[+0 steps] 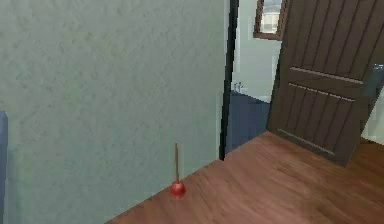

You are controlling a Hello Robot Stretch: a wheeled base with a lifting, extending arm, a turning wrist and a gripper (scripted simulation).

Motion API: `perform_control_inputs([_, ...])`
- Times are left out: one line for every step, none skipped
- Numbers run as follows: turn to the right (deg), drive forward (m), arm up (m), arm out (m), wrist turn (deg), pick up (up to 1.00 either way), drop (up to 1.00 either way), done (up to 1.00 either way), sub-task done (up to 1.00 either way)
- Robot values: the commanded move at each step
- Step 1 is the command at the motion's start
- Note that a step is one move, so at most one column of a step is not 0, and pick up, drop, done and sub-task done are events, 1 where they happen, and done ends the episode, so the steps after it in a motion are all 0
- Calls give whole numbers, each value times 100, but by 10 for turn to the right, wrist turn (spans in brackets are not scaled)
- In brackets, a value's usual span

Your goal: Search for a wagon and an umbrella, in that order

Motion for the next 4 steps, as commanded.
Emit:
perform_control_inputs([-60,0,0,0,0,0,0,0,0])
perform_control_inputs([0,25,0,0,0,0,0,0,0])
perform_control_inputs([360,0,0,0,0,0,0,0,0])
perform_control_inputs([0,90,0,0,0,0,0,0,0])
